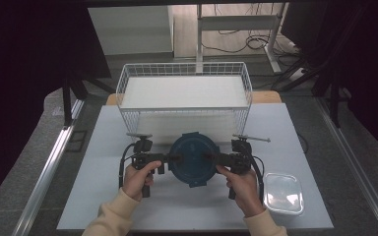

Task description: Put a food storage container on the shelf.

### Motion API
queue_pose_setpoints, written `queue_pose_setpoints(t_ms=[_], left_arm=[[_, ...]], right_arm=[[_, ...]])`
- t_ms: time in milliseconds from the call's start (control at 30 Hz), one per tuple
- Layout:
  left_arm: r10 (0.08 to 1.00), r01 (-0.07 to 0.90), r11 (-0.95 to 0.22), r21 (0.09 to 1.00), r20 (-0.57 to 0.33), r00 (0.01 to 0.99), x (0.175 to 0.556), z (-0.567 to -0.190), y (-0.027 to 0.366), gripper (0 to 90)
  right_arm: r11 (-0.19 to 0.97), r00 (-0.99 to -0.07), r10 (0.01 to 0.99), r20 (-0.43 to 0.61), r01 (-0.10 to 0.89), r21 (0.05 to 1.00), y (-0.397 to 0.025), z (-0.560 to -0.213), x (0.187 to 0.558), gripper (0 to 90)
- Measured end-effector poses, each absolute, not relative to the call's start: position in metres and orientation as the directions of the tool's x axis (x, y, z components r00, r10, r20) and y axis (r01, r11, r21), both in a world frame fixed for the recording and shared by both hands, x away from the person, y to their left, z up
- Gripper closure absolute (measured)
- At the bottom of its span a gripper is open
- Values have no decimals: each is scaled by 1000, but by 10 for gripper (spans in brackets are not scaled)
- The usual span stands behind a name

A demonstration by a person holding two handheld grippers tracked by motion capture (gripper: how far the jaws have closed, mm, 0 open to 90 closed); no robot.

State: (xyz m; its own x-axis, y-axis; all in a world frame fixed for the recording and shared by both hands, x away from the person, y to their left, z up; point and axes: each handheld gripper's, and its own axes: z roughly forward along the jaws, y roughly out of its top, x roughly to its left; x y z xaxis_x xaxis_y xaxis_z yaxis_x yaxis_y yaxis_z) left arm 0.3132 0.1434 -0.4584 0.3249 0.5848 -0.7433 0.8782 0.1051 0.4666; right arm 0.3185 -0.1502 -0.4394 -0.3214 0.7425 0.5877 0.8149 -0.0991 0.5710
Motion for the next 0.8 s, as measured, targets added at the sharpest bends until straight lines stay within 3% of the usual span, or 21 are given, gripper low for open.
queue_pose_setpoints(t_ms=[800], left_arm=[[602, 809, 96, 580, -681, 416, 311, -373, 158, 374]], right_arm=[[-101, -392, 722, 570, 755, 648, -135, -357, 318, 292]])
